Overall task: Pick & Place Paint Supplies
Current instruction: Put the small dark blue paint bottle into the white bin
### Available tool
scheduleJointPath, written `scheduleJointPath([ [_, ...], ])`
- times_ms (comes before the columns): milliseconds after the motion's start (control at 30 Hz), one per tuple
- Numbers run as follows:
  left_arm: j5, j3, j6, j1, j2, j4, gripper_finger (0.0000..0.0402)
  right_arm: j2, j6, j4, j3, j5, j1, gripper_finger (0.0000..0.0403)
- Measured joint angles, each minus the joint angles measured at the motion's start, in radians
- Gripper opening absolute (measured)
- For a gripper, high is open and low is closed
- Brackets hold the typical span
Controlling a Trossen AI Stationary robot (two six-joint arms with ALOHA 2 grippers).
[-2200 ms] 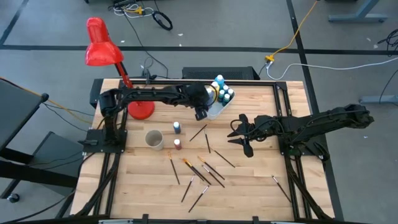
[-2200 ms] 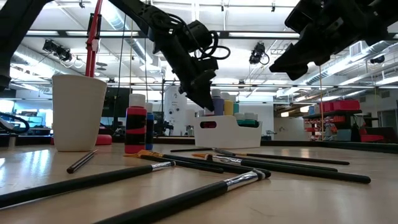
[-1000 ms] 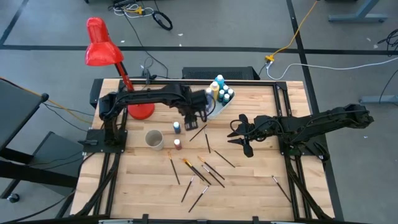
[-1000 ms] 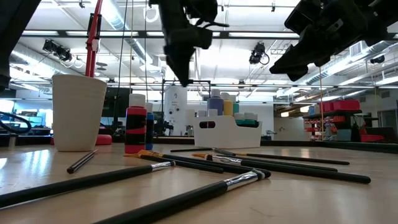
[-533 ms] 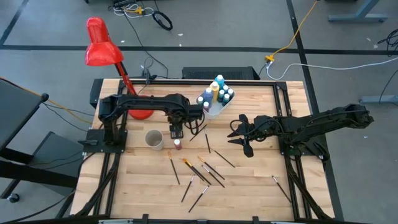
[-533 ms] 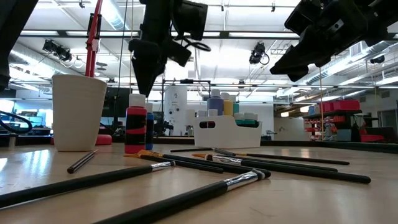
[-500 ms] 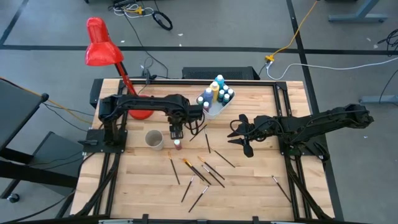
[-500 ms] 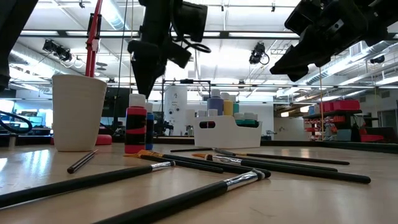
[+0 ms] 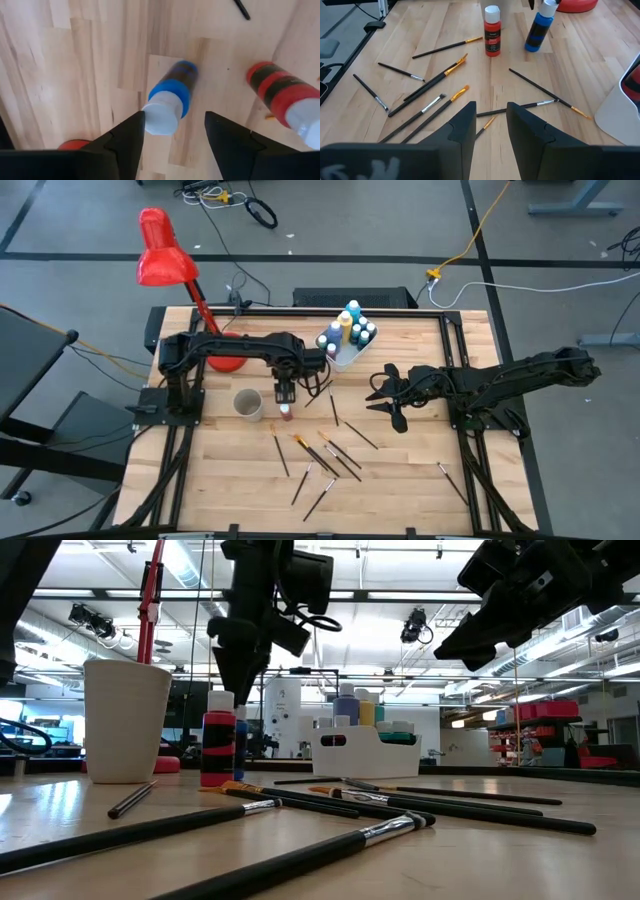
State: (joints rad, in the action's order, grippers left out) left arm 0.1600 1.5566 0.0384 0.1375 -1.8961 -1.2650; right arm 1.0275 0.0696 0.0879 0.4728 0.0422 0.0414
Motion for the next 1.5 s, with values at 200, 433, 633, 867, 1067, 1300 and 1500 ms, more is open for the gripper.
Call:
scheduleJointPath([
  [200, 0.003, 0.0, 0.0, -0.008, -0.001, -0.007, 0.0226, 0.0, 0.0, 0.0, 0.0, 0.0, 0.0, 0.0111],
  [433, 0.012, 0.0, -0.008, -0.031, -0.001, -0.035, 0.0226, 0.0, 0.0, 0.0, 0.0, 0.0, 0.0, 0.0111],
  [633, 0.08, 0.02, -0.03, -0.044, -0.002, -0.118, 0.0226, 0.0, 0.0, 0.0, 0.0, 0.0, 0.0, 0.0111],
  [867, 0.081, 0.02, -0.031, -0.044, -0.002, -0.089, 0.0226, 0.0, 0.0, 0.0, 0.0, 0.0, 0.0, 0.0111],
  [1067, -0.019, 0.009, 0.041, -0.038, -0.002, -0.014, 0.0226, 0.0, -0.001, 0.001, 0.0, 0.0, 0.0, 0.0111],
  [1300, -0.008, 0.009, 0.057, 0.0, -0.002, -0.002, 0.0226, 0.0, 0.0, 0.0, 0.0, 0.0, 0.0, 0.0111],
  [1500, -0.052, 0.009, 0.057, 0.031, -0.002, 0.002, 0.0226, 0.0, -0.001, 0.001, 0.0, 0.0, 0.0, 0.0111],
])
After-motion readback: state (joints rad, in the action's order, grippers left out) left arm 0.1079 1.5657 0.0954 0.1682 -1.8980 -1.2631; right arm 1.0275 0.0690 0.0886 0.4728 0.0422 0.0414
